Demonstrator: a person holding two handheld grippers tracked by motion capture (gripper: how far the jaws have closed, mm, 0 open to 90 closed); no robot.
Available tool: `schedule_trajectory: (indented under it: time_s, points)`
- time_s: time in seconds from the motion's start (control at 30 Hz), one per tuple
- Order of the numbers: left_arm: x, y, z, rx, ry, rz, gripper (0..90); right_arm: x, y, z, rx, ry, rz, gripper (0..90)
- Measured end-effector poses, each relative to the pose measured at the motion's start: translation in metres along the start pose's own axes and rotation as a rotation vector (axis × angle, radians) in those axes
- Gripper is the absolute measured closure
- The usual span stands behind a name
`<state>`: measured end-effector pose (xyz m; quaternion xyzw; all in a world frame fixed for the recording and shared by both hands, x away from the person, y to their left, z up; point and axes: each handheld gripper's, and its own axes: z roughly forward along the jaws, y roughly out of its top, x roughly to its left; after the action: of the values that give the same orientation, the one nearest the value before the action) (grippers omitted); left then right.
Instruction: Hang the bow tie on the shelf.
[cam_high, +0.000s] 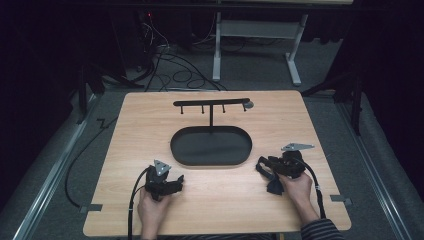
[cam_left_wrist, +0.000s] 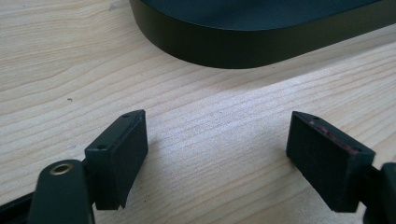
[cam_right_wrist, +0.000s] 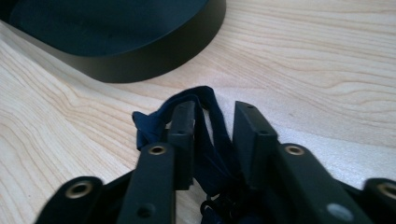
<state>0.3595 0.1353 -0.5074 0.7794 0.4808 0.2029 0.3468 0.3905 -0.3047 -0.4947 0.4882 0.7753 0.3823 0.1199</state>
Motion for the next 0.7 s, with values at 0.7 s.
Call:
schedule_trajectory:
  time_s: [0.7]
  points:
    - [0.0000, 0.0000, 0.0000, 0.000, 0.000, 0.000, 21.0, 0.0020, -0.0040, -0.0062, -0.047, 0.044, -0.016, 90.0]
